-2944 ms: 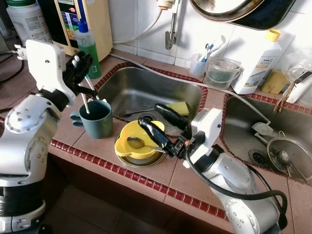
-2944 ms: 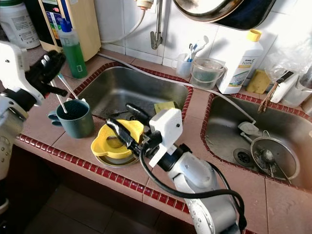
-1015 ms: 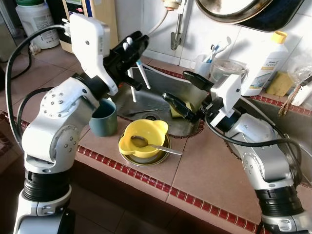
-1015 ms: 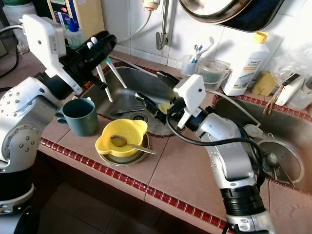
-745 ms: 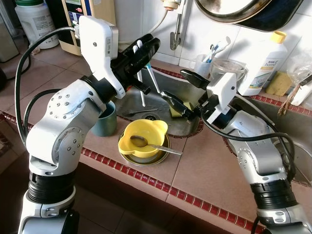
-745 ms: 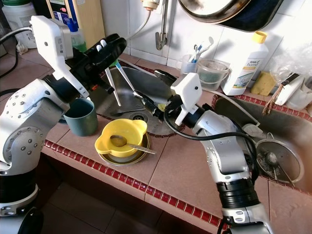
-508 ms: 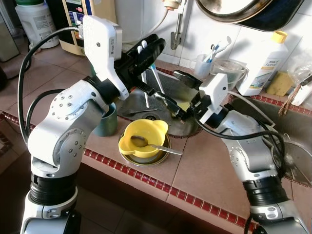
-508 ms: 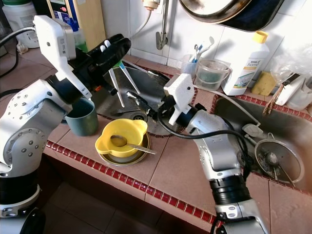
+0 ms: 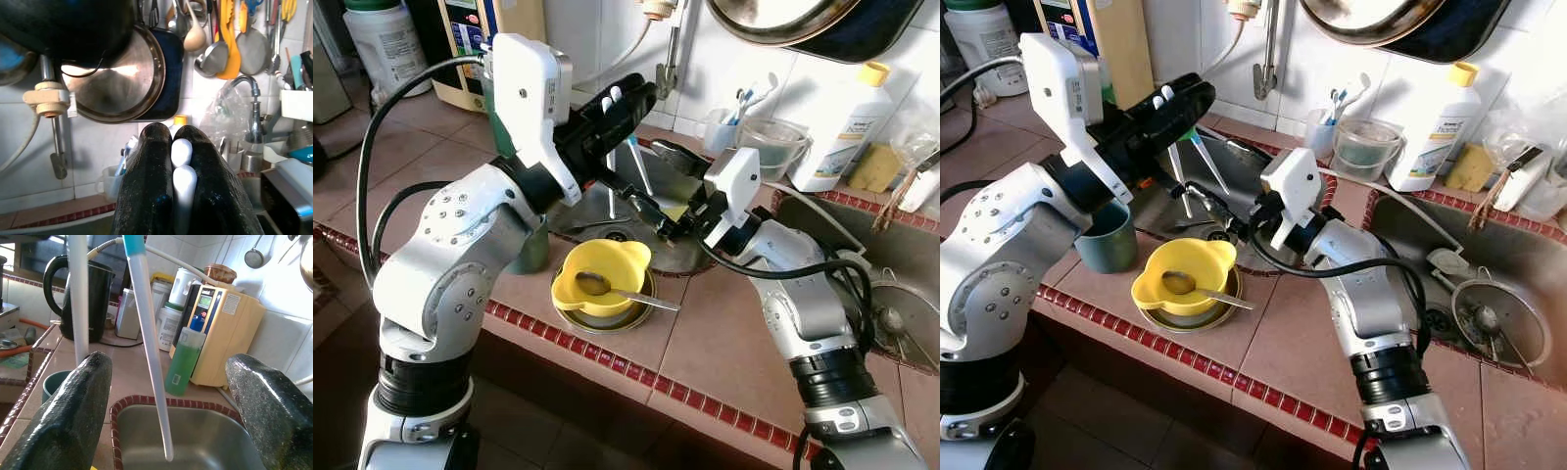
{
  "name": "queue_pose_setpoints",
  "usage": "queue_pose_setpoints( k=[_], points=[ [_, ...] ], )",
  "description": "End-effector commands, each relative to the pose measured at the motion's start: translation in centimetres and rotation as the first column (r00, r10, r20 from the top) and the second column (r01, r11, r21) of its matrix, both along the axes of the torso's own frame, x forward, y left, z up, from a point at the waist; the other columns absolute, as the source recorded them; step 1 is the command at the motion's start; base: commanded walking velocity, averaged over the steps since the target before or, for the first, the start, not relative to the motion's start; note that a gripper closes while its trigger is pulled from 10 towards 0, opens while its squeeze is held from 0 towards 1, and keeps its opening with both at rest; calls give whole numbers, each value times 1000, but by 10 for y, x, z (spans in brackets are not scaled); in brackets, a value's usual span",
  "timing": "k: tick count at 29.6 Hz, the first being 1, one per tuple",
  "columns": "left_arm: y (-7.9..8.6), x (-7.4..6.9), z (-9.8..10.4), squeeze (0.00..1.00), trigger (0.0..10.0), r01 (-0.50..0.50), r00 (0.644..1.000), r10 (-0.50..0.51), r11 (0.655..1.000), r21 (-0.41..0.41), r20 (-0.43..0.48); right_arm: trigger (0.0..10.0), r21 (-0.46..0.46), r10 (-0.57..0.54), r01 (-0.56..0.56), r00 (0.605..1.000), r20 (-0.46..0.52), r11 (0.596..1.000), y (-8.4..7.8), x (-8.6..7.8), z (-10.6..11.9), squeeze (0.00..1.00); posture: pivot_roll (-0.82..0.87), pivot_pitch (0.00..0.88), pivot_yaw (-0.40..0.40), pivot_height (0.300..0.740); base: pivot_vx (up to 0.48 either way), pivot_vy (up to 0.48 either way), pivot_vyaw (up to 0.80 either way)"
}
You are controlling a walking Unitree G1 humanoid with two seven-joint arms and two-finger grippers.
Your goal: Kitchen organization
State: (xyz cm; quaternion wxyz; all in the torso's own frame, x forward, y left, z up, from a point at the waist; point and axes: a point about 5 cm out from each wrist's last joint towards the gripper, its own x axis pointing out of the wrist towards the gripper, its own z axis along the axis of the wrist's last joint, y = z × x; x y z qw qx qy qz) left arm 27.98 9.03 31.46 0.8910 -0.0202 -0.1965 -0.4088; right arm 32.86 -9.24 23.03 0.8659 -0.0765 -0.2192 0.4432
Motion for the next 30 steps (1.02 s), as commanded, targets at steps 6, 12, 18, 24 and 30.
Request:
queue_pose_setpoints(
  k=[6,12,18,24,30],
  points=[
    [-9,-8,1,0,10000,53,999,-53,998,17,9,0,-13,-4,5,999,35,1000,-2,4,7,0,-132,51,-52,740,0,0,0],
    [-10,-9,0,0,10000,59,998,-59,998,21,8,0,-9,-7,8,999,51,1000,-3,5,9,0,-134,53,-49,740,0,0,0],
    [-10,-9,0,0,10000,58,998,-58,998,27,6,0,-3,-7,7,998,60,1000,-3,5,13,0,-136,58,-47,740,0,0,0],
    [-9,-10,0,0,10000,48,999,-48,998,31,11,0,1,-6,6,998,61,1000,-3,5,13,0,-137,64,-47,740,0,0,0],
    [-9,-11,1,0,10000,44,999,-45,999,29,18,0,5,-5,4,998,61,1000,-3,5,14,0,-139,67,-45,740,0,0,0]
  ],
)
